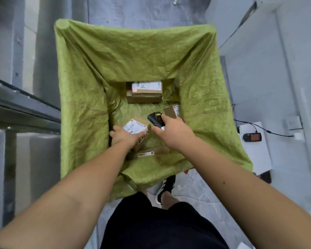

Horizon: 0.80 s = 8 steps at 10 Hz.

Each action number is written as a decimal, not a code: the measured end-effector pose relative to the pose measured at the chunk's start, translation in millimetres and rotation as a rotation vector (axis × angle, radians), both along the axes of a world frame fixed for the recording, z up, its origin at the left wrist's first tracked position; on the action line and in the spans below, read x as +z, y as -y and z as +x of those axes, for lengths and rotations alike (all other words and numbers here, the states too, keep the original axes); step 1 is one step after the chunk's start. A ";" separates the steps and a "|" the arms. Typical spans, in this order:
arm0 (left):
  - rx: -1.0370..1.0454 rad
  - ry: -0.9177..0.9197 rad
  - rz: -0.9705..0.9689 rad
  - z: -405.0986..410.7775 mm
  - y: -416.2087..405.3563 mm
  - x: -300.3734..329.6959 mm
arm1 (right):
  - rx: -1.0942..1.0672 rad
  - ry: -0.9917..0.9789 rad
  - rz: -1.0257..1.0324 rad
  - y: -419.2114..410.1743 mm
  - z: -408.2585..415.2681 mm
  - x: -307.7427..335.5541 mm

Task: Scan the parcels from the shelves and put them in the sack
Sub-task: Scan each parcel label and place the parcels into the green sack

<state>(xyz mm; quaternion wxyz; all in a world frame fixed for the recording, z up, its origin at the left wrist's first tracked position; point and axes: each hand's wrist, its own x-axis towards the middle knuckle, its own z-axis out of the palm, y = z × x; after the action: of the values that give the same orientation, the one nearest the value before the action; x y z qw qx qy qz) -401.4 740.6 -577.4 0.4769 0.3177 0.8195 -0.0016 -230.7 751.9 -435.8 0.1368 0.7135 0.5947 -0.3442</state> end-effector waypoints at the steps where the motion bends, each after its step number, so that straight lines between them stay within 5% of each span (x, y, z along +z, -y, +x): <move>1: 0.072 -0.007 -0.032 3.5 4.5 -12.0 | -0.017 0.024 -0.038 -1.0 -0.3 -10.1; 4: 0.904 0.204 0.060 1.8 -1.2 -42.1 | -0.006 0.017 -0.140 -12.5 -6.6 -39.1; 6: 1.111 0.237 0.025 -15.4 -12.8 -56.5 | 0.053 -0.049 -0.164 -10.0 -7.9 -54.2; 7: -0.151 -0.220 -0.124 -17.8 -4.7 -68.4 | 0.085 -0.070 -0.182 -6.1 -8.5 -59.5; 8: -0.270 -0.317 -0.179 -17.0 -2.4 -79.2 | 0.118 -0.076 -0.189 -4.8 -9.8 -64.5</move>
<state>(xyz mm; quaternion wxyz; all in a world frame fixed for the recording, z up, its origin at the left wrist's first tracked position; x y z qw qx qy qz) -418.4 743.1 -656.6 0.3639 0.3768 0.8308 -0.1881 -240.5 756.8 -500.4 0.2008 0.6476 0.6052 -0.4171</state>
